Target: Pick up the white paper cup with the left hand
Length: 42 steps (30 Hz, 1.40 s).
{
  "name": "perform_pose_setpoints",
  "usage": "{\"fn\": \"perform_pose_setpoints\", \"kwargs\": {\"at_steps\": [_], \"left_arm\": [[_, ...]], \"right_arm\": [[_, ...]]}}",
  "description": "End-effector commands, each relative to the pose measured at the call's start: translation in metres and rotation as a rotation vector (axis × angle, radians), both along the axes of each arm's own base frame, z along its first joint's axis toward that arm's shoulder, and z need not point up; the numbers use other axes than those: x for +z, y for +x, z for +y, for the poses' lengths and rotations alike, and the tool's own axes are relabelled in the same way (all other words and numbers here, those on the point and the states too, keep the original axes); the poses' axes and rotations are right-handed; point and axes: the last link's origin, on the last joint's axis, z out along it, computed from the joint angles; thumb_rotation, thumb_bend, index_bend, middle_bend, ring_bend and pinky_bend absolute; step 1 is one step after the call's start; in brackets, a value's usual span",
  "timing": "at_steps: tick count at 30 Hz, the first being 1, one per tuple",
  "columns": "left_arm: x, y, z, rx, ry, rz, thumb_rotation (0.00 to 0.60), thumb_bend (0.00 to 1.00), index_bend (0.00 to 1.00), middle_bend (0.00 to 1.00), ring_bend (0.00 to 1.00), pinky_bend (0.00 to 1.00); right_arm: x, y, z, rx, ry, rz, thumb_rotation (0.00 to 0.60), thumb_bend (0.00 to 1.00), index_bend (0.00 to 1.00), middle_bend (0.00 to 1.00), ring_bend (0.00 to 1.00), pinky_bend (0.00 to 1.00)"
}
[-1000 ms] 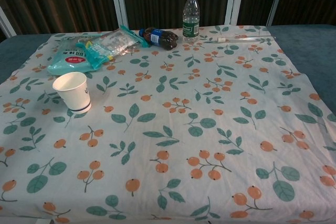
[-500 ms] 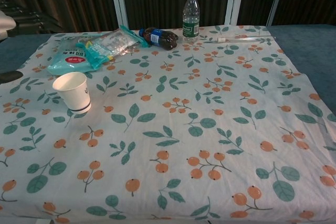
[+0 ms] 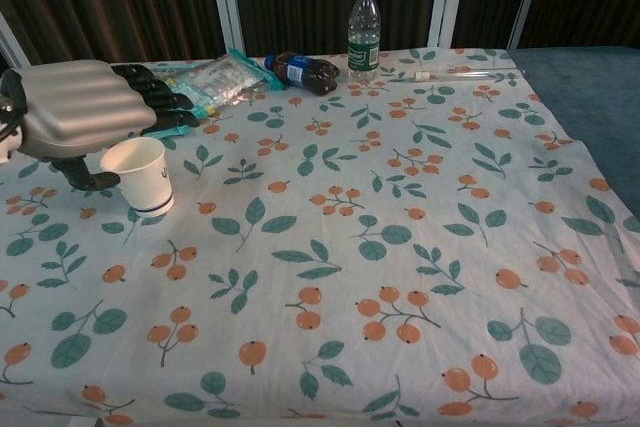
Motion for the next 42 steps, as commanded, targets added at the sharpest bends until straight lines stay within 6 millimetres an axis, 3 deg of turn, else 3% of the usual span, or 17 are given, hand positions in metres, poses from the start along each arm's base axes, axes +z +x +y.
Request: {"fn": "perform_pose_setpoints", "kwargs": {"at_steps": [1,23,29,38,42], "left_arm": [[-0.01,-0.001,0.005,0.012,-0.004,0.047,0.6,0.34,0.0,0.0,0.0,0.0],[-0.031,-0.023,0.032,0.048,0.041,0.238,0.6,0.33,0.0,0.0,0.0,0.0],[-0.033,-0.024,0.033,0.013,0.045,0.224,0.6,0.38,0.01,0.01,0.0,0.0],[-0.037,-0.027,0.034,-0.012,0.037,0.184,0.6,0.44,0.22,0.2,0.0,0.08],[-0.036,-0.027,0.034,-0.005,0.037,0.18,0.6,0.46,0.24,0.24,0.0,0.09]], "right_arm": [[0.0,-0.002,-0.001,-0.006,-0.001,-0.002,0.532,0.01,0.0,0.0,0.0,0.0],[-0.001,-0.007,-0.001,-0.014,-0.007,-0.004,0.535,0.01,0.0,0.0,0.0,0.0],[-0.001,-0.008,-0.001,-0.017,-0.003,0.0,0.539,0.01,0.0,0.0,0.0,0.0],[-0.003,-0.009,-0.001,-0.032,0.012,0.004,0.55,0.01,0.0,0.0,0.0,0.0],[-0.002,-0.01,-0.001,-0.035,0.01,0.005,0.552,0.01,0.0,0.0,0.0,0.0]]}}
